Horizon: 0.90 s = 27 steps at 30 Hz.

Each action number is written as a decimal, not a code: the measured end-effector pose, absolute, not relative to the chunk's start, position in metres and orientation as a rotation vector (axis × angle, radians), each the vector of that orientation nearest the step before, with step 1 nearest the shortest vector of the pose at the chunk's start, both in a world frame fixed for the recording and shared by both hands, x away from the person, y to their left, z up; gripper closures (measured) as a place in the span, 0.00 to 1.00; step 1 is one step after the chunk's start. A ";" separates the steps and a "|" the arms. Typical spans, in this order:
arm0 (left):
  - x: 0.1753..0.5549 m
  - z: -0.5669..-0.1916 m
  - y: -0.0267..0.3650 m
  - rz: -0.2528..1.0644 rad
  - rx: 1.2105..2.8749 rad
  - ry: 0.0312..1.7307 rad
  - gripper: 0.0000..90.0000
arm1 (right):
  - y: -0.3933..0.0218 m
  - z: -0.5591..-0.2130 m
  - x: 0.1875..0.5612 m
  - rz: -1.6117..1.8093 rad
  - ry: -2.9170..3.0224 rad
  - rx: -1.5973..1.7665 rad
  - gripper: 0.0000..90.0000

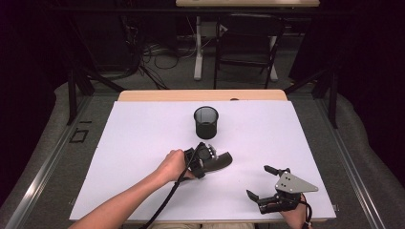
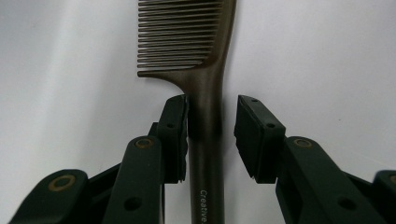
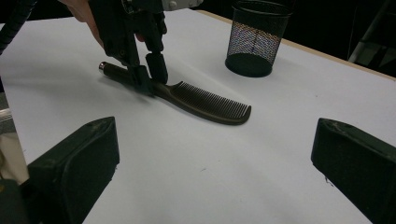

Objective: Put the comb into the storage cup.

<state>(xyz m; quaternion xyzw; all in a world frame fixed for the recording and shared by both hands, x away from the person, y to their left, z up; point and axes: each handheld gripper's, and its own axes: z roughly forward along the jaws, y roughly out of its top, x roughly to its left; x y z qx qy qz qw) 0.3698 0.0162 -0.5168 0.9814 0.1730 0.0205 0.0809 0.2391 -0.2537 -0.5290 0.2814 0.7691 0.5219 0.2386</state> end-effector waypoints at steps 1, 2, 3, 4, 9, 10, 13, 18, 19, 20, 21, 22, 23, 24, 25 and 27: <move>0.370 -0.518 0.016 0.070 2.931 0.520 0.71 | -0.254 -0.529 0.239 1.429 2.110 0.779 0.01; 0.371 -0.518 0.016 0.064 2.934 0.524 0.71 | -0.254 -0.529 0.239 1.423 2.113 0.776 0.01; 0.372 -0.519 0.016 0.060 2.936 0.527 0.72 | -0.254 -0.529 0.239 1.426 2.112 0.779 0.01; 0.372 -0.520 0.017 0.058 2.927 0.536 0.73 | -0.254 -0.529 0.239 1.430 2.107 0.782 0.01; 0.376 -0.524 0.019 0.027 2.926 0.566 0.77 | -0.255 -0.528 0.239 1.420 2.116 0.783 0.01; 0.376 -0.524 0.019 0.030 2.922 0.570 0.78 | -0.255 -0.529 0.239 1.425 2.108 0.784 0.01; 0.375 -0.524 0.019 0.035 2.916 0.581 0.79 | -0.255 -0.528 0.238 1.420 2.116 0.783 0.01; 0.375 -0.524 0.021 0.030 2.906 0.585 0.80 | -0.254 -0.528 0.239 1.427 2.108 0.777 0.01; 0.375 -0.524 0.021 0.026 2.903 0.583 0.81 | -0.254 -0.529 0.239 1.428 2.108 0.777 0.01; 0.375 -0.524 0.022 0.022 2.901 0.582 0.81 | -0.254 -0.529 0.239 1.426 2.110 0.777 0.01; 0.375 -0.524 0.022 0.024 2.897 0.580 0.81 | -0.254 -0.529 0.239 1.427 2.108 0.780 0.01; 0.375 -0.524 0.023 0.019 2.886 0.579 0.81 | -0.254 -0.529 0.239 1.429 2.108 0.786 0.01; 0.375 -0.524 0.024 0.007 2.883 0.576 0.81 | -0.254 -0.529 0.239 1.428 2.107 0.786 0.01; 0.375 -0.522 0.025 0.001 2.879 0.576 0.81 | -0.254 -0.529 0.239 1.427 2.107 0.785 0.01; 0.374 -0.522 0.026 0.014 2.865 0.579 0.81 | -0.254 -0.529 0.239 1.429 2.107 0.784 0.01; 0.374 -0.519 0.028 0.023 2.856 0.576 0.81 | -0.254 -0.529 0.239 1.425 2.108 0.783 0.01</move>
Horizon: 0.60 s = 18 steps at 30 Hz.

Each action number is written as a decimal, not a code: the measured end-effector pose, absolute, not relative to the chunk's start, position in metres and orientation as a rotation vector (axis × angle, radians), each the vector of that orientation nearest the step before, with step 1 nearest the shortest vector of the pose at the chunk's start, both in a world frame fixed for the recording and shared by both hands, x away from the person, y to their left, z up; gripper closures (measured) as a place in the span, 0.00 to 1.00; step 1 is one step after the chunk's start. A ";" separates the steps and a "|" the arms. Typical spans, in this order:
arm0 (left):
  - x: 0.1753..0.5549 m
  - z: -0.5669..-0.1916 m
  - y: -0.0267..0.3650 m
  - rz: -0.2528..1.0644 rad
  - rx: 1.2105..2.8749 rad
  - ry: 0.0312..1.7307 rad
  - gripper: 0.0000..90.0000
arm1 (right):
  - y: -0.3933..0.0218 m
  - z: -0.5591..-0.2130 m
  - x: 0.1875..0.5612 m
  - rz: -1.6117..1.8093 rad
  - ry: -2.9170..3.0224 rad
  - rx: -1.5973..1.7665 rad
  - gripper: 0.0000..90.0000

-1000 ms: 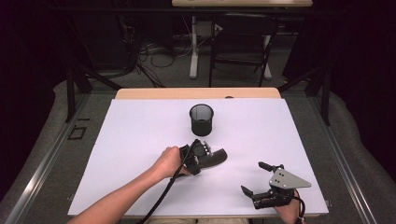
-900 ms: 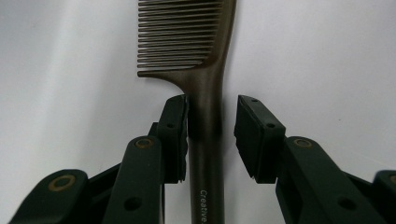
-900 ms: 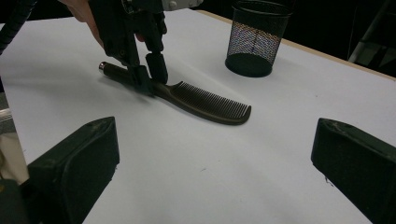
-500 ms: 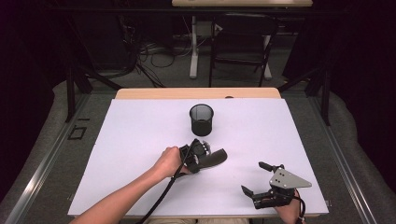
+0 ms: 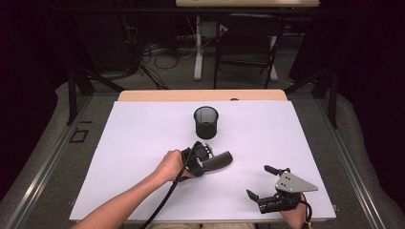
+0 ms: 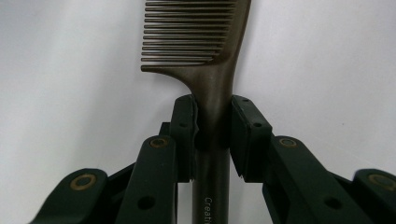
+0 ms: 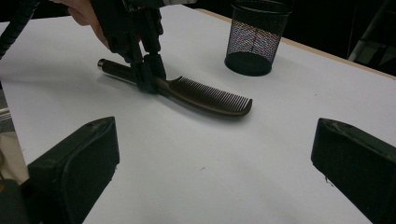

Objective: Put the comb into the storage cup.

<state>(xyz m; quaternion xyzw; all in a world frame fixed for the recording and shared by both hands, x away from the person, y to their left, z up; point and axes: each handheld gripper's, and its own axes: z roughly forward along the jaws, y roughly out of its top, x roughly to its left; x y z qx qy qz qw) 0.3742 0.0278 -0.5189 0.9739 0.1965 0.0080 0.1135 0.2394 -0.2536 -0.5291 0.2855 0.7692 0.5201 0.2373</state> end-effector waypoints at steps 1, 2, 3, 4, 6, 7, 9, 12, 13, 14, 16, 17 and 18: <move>0.374 -0.517 0.029 0.029 2.856 0.574 0.81 | -0.253 -0.529 0.239 1.425 2.110 0.778 0.01; 0.373 -0.516 0.030 0.034 2.850 0.574 0.81 | -0.253 -0.529 0.239 1.425 2.109 0.776 0.01; 0.373 -0.515 0.031 0.035 2.852 0.569 0.81 | -0.253 -0.529 0.239 1.424 2.107 0.775 0.01; 0.373 -0.514 0.032 0.042 2.849 0.569 0.81 | -0.253 -0.529 0.239 1.424 2.107 0.775 0.01; 0.371 -0.511 0.035 0.045 2.832 0.570 0.81 | -0.254 -0.529 0.239 1.423 2.105 0.777 0.01; 0.371 -0.509 0.036 0.050 2.829 0.568 0.81 | -0.254 -0.529 0.239 1.423 2.106 0.778 0.01; 0.369 -0.506 0.038 0.059 2.819 0.563 0.81 | -0.253 -0.529 0.239 1.423 2.109 0.780 0.01; 0.365 -0.502 0.041 0.070 2.806 0.545 0.81 | -0.253 -0.529 0.239 1.424 2.108 0.779 0.01; 0.365 -0.500 0.042 0.069 2.801 0.541 0.81 | -0.253 -0.529 0.239 1.423 2.108 0.780 0.01; 0.364 -0.498 0.043 0.075 2.796 0.536 0.81 | -0.254 -0.529 0.239 1.422 2.107 0.784 0.01; 0.362 -0.495 0.045 0.090 2.783 0.539 0.81 | -0.253 -0.529 0.240 1.418 2.108 0.784 0.01; 0.362 -0.494 0.047 0.091 2.771 0.537 0.81 | -0.253 -0.529 0.240 1.418 2.107 0.785 0.01; 0.361 -0.492 0.049 0.102 2.758 0.540 0.81 | -0.253 -0.529 0.240 1.418 2.109 0.791 0.01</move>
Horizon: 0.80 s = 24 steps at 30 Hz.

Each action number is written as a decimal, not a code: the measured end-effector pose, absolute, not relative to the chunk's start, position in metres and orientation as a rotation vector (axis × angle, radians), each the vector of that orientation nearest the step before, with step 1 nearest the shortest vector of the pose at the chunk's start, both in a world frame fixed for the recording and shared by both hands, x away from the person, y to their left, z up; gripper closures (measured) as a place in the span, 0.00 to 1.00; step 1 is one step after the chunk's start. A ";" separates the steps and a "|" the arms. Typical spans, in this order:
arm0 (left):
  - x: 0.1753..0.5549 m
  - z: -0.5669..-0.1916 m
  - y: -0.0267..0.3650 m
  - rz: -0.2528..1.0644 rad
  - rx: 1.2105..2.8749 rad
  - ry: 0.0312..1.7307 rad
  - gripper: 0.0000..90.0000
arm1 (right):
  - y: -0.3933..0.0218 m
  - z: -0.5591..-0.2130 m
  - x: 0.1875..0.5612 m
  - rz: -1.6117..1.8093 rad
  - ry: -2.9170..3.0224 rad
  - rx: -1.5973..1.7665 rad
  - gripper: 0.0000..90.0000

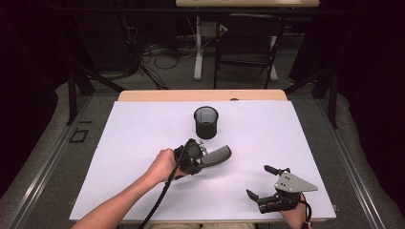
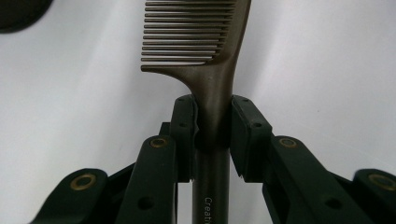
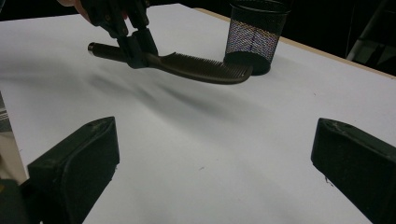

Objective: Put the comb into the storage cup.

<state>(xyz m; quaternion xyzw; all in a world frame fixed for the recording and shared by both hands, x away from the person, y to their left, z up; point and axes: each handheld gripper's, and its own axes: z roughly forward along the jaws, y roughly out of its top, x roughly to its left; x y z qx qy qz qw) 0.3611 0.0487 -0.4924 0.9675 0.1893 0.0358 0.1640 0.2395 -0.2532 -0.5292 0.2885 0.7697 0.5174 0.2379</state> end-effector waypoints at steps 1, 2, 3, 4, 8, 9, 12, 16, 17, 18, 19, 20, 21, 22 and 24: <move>0.360 -0.491 0.051 0.113 2.750 0.536 0.81 | -0.253 -0.529 0.239 1.410 2.114 0.789 0.01; 0.360 -0.489 0.052 0.122 2.737 0.534 0.81 | -0.254 -0.529 0.239 1.407 2.116 0.785 0.01; 0.359 -0.487 0.054 0.127 2.731 0.530 0.81 | -0.254 -0.529 0.239 1.412 2.114 0.787 0.01; 0.358 -0.486 0.055 0.133 2.724 0.529 0.81 | -0.254 -0.529 0.239 1.416 2.107 0.785 0.01; 0.356 -0.481 0.060 0.164 2.686 0.524 0.81 | -0.255 -0.530 0.240 1.416 2.112 0.791 0.01; 0.356 -0.481 0.061 0.167 2.680 0.524 0.81 | -0.254 -0.530 0.240 1.418 2.111 0.793 0.01; 0.356 -0.481 0.063 0.177 2.653 0.526 0.81 | -0.254 -0.529 0.239 1.421 2.106 0.790 0.01; 0.355 -0.482 0.068 0.195 2.614 0.543 0.81 | -0.253 -0.529 0.239 1.417 2.114 0.788 0.01; 0.355 -0.483 0.069 0.199 2.608 0.546 0.81 | -0.253 -0.529 0.240 1.410 2.121 0.786 0.01; 0.354 -0.483 0.070 0.205 2.599 0.545 0.81 | -0.252 -0.529 0.240 1.411 2.118 0.785 0.01; 0.354 -0.484 0.071 0.207 2.589 0.547 0.81 | -0.253 -0.529 0.239 1.411 2.119 0.783 0.01; 0.354 -0.484 0.073 0.209 2.584 0.548 0.81 | -0.253 -0.529 0.239 1.411 2.117 0.786 0.01; 0.353 -0.484 0.074 0.212 2.574 0.551 0.81 | -0.254 -0.529 0.239 1.418 2.108 0.788 0.01; 0.353 -0.484 0.075 0.219 2.562 0.552 0.81 | -0.254 -0.529 0.239 1.417 2.106 0.792 0.01; 0.353 -0.484 0.077 0.227 2.543 0.552 0.81 | -0.255 -0.529 0.239 1.419 2.104 0.793 0.01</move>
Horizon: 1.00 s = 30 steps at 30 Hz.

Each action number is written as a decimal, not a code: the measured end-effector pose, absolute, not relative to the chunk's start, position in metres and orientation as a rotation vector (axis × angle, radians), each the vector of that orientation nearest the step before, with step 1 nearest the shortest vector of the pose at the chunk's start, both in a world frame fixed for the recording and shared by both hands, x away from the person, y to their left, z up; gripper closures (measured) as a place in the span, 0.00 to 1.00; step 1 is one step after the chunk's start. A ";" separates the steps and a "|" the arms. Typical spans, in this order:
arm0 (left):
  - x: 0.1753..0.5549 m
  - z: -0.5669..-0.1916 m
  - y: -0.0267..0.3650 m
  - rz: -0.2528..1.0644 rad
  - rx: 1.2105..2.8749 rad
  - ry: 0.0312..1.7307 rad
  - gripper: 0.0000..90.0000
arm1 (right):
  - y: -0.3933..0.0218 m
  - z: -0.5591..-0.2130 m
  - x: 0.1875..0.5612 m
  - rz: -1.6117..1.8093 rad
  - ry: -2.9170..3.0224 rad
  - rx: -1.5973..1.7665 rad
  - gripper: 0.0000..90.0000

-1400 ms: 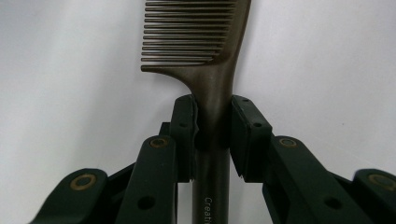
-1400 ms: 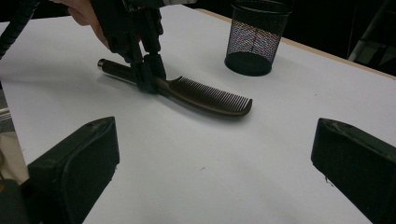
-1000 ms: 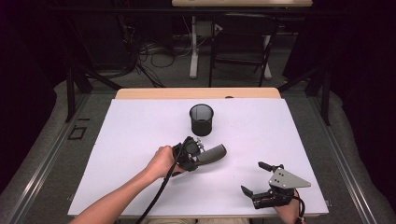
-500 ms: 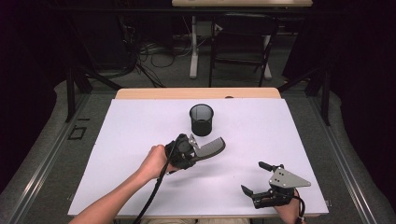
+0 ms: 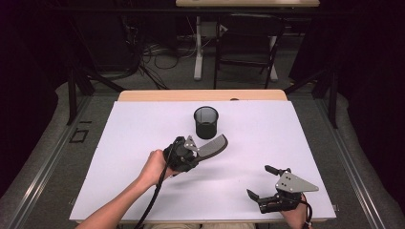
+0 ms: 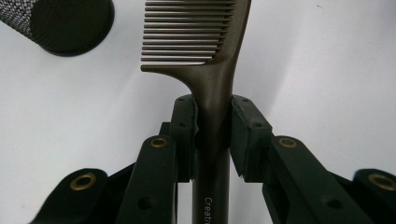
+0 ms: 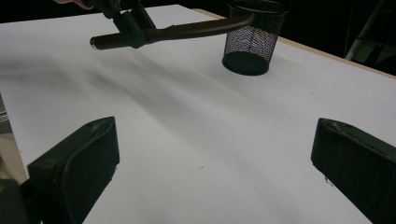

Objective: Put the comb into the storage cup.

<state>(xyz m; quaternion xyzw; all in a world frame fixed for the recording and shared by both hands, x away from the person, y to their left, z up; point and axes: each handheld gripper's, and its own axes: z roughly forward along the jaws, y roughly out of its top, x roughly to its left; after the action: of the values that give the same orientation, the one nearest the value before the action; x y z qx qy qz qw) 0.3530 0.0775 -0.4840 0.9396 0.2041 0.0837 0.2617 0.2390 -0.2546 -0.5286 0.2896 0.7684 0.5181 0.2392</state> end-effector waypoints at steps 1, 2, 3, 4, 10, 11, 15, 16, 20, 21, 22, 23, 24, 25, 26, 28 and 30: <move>0.353 -0.483 0.079 0.232 2.530 0.554 0.81 | -0.254 -0.529 0.239 1.418 2.104 0.793 0.01; 0.353 -0.483 0.080 0.231 2.519 0.558 0.81 | -0.253 -0.529 0.239 1.418 2.105 0.792 0.01; 0.352 -0.483 0.082 0.239 2.507 0.556 0.81 | -0.253 -0.529 0.239 1.418 2.107 0.793 0.01; 0.352 -0.483 0.083 0.241 2.495 0.560 0.81 | -0.253 -0.529 0.239 1.415 2.111 0.792 0.01; 0.351 -0.484 0.094 0.263 2.430 0.577 0.81 | -0.254 -0.530 0.240 1.411 2.112 0.801 0.01; 0.350 -0.484 0.095 0.266 2.422 0.580 0.81 | -0.254 -0.530 0.240 1.409 2.117 0.798 0.01; 0.349 -0.486 0.102 0.273 2.377 0.596 0.81 | -0.252 -0.530 0.240 1.413 2.121 0.796 0.01; 0.349 -0.486 0.103 0.273 2.361 0.603 0.81 | -0.252 -0.530 0.241 1.411 2.124 0.794 0.01; 0.347 -0.487 0.110 0.283 2.298 0.611 0.81 | -0.252 -0.532 0.242 1.402 2.131 0.801 0.01; 0.346 -0.487 0.112 0.286 2.288 0.612 0.81 | -0.252 -0.532 0.241 1.402 2.130 0.802 0.01; 0.345 -0.488 0.113 0.287 2.278 0.609 0.81 | -0.252 -0.532 0.241 1.402 2.129 0.804 0.01; 0.345 -0.489 0.114 0.286 2.272 0.609 0.81 | -0.253 -0.531 0.241 1.399 2.125 0.800 0.01; 0.345 -0.489 0.114 0.284 2.278 0.610 0.81 | -0.253 -0.531 0.241 1.401 2.123 0.801 0.01; 0.345 -0.489 0.115 0.287 2.275 0.605 0.81 | -0.253 -0.531 0.242 1.399 2.124 0.804 0.01; 0.344 -0.489 0.116 0.285 2.267 0.607 0.81 | -0.252 -0.531 0.242 1.395 2.125 0.803 0.01; 0.344 -0.489 0.116 0.295 2.257 0.611 0.81 | -0.252 -0.531 0.242 1.395 2.128 0.802 0.01; 0.343 -0.488 0.118 0.293 2.238 0.615 0.81 | -0.253 -0.531 0.240 1.398 2.125 0.804 0.01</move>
<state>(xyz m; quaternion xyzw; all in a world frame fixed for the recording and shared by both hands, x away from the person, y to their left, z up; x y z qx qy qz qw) 0.3431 0.1176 -0.4881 0.8808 0.2419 0.1153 0.3904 0.2404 -0.2526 -0.5308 0.2931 0.7742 0.5095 0.2347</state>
